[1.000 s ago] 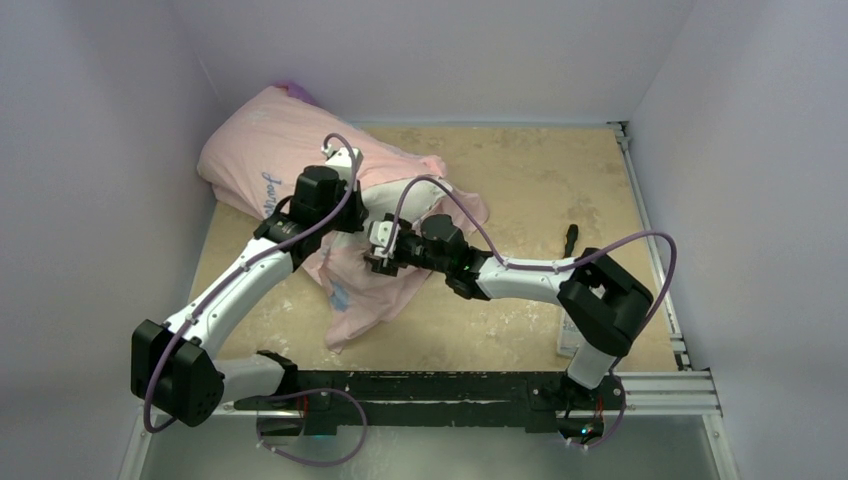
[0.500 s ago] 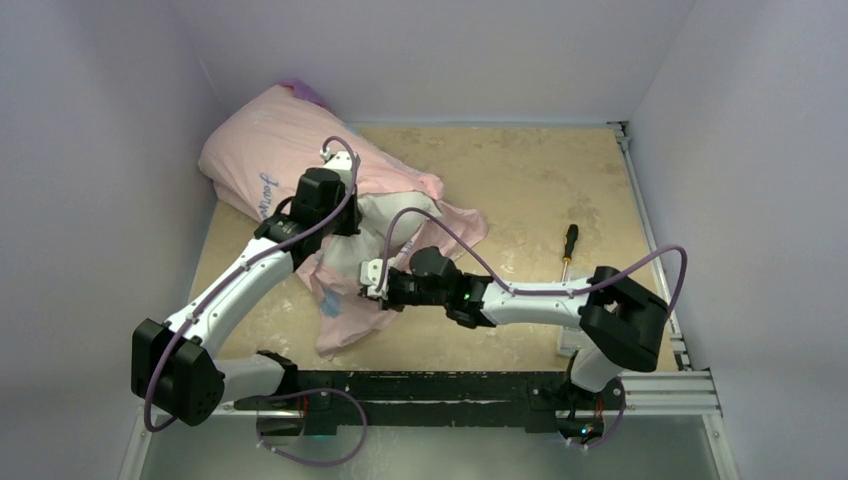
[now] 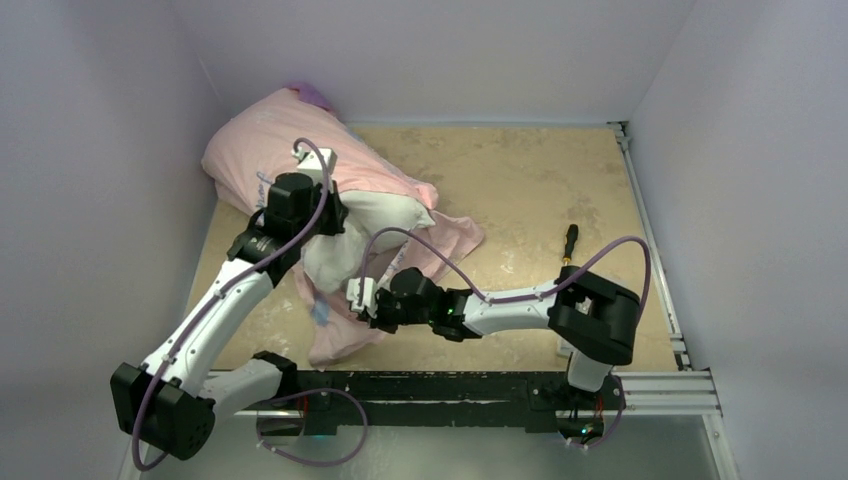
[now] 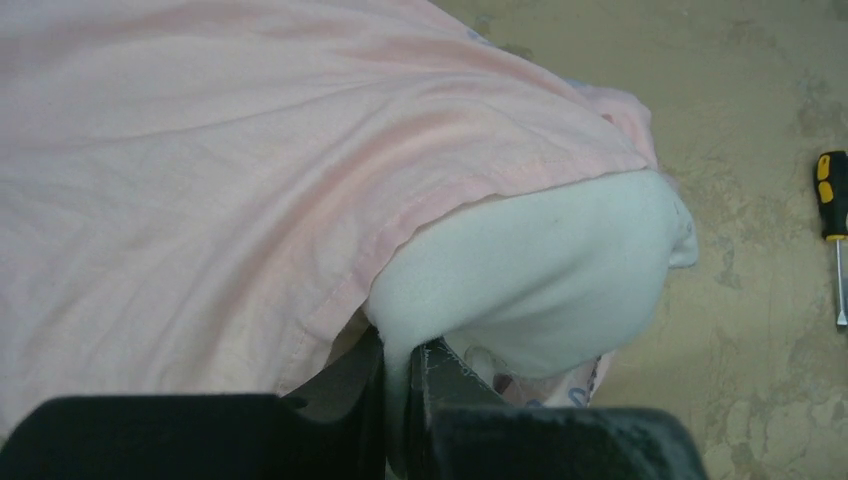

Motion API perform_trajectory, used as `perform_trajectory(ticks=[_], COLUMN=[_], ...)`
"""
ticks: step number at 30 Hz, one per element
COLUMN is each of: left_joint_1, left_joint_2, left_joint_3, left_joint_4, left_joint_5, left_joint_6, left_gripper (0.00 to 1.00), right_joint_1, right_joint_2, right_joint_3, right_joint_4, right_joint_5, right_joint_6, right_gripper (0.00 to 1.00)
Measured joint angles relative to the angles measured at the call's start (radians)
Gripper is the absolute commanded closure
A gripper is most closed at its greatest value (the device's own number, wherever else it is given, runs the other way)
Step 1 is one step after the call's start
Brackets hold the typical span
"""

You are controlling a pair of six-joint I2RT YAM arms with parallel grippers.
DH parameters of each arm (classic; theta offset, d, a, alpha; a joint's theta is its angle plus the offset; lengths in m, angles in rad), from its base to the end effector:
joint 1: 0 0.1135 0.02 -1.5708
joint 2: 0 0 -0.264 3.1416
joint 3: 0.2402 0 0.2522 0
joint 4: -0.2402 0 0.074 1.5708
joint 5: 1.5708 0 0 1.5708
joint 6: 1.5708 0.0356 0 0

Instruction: Remove the pillowcase from the pillow

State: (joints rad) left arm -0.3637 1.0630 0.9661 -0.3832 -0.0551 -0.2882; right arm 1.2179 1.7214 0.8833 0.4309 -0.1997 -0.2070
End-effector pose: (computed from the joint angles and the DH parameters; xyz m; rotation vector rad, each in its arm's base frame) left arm 0.2235 -0.0830 0.3296 0.0435 2.0678 -0.3478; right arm 0.1206 0.3478 0.1894 -1.4539 1.4749 0.8393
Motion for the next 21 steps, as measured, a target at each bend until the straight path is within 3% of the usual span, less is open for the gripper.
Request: perform_trajectory(ticks=[8,18,21], left_joint_1=[0.046,0.05,0.05], left_joint_2=[-0.133,-0.227,-0.212], left_joint_3=[-0.04,-0.093,-0.094], left_joint_4=[0.042,0.142,0.159], left_joint_5=[0.031,0.063,0.113], left_joint_6=[-0.006,-0.005,-0.004], left_gripper=[1.0,1.0,1.0], right_joint_1=[0.002,-0.253,-0.288], right_joint_2=[0.021,0.008,0.003], right_joint_3=[0.014,0.014,0.018], right_joint_4=[-0.007,-0.002,0.005], right_joint_5=[0.094,0.31,0.363], right_joint_6=[0.05,0.248,0.289], right_gripper=[1.0,0.98,0.89])
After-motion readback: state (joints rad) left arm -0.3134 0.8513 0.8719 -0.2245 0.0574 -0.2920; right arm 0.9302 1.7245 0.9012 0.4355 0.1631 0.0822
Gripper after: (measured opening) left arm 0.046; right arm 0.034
